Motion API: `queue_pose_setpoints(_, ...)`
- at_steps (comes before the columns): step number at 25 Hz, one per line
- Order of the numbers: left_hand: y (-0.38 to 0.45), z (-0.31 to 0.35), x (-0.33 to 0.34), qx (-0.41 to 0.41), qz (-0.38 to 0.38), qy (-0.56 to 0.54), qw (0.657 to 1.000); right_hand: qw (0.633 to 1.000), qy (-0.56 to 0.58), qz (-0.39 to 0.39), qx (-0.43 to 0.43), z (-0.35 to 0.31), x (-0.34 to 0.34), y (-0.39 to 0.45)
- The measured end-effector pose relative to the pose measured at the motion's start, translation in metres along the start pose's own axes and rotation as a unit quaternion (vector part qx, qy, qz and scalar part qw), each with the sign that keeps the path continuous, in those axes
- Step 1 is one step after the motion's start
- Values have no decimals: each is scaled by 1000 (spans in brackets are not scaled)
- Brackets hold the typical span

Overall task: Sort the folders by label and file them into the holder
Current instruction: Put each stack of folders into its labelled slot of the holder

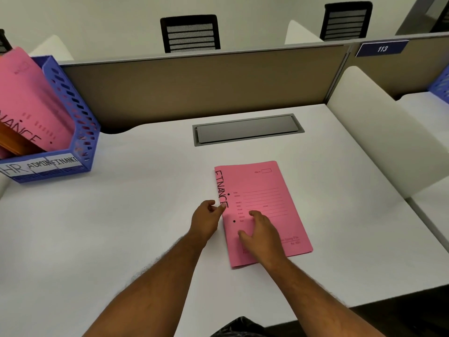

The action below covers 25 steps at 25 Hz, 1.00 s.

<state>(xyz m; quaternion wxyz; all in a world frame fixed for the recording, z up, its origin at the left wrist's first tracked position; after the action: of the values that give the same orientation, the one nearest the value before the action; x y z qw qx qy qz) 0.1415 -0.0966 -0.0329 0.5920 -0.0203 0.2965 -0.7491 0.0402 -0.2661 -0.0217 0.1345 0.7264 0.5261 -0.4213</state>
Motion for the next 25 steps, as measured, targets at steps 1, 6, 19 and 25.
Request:
queue_pose_setpoints(1,1,0,1,-1,5,4,1000,1000,-3,-1,-1,0,0,0)
queue_pose_setpoints(6,3,6,13,-10,11,-28,999,1000,-15,-4,-5,3,-3,-1)
queue_pose_setpoints(19,-9,-9,32,-21,-89,-119,989,996,-87,2,-19,-12,14,-17)
queue_pose_setpoints(25,-9,-14,17,-9,-79,-119,990,997,-80,10,2,-27,26,-25)
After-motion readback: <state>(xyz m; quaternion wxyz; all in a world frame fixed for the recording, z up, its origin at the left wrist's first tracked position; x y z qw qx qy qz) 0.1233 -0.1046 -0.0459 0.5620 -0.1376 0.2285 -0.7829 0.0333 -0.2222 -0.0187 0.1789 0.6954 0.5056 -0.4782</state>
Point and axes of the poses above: each hand's wrist, its own y-axis towards the middle knuckle, its own x-axis out of the palm, z = x × y, the point moved 6 cm from there along y, towards the middle knuckle, and after that the axes turned 1 degree about -z, right-handed, at the moved point
